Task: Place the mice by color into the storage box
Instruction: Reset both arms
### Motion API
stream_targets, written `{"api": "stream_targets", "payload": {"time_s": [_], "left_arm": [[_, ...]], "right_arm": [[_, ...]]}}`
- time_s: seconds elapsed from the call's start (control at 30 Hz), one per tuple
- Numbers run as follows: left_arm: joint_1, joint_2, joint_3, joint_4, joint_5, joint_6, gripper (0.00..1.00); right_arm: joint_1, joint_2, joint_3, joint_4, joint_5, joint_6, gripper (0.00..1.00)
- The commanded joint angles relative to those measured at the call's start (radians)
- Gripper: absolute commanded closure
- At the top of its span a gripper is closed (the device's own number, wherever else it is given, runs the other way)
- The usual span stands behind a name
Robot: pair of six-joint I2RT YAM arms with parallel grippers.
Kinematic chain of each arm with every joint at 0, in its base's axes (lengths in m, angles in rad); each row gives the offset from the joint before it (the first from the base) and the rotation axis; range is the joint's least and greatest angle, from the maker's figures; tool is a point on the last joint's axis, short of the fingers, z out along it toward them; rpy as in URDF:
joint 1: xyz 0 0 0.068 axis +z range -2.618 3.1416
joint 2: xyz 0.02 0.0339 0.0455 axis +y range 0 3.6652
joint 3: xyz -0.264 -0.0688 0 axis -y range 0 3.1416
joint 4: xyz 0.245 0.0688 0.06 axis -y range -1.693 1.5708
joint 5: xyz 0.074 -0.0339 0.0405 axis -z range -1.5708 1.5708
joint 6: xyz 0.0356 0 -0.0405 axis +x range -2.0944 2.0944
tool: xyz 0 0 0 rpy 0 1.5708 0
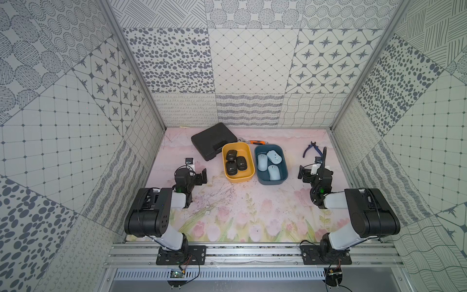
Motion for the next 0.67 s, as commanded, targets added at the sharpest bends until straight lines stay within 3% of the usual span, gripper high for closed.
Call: {"api": "stream_targets", "payload": {"time_s": [0.0, 0.63], "left_arm": [[0.005, 0.002, 0.008, 0.058, 0.016, 0.013, 0.01], [0.005, 0.001, 0.007, 0.059, 0.017, 0.012, 0.01]], "right_arm": [[0.004, -0.012, 0.013, 0.059, -0.010, 0.008, 0.01], [0.017, -0.010, 0.024, 0.042, 0.000, -0.008, 0.01]]}}
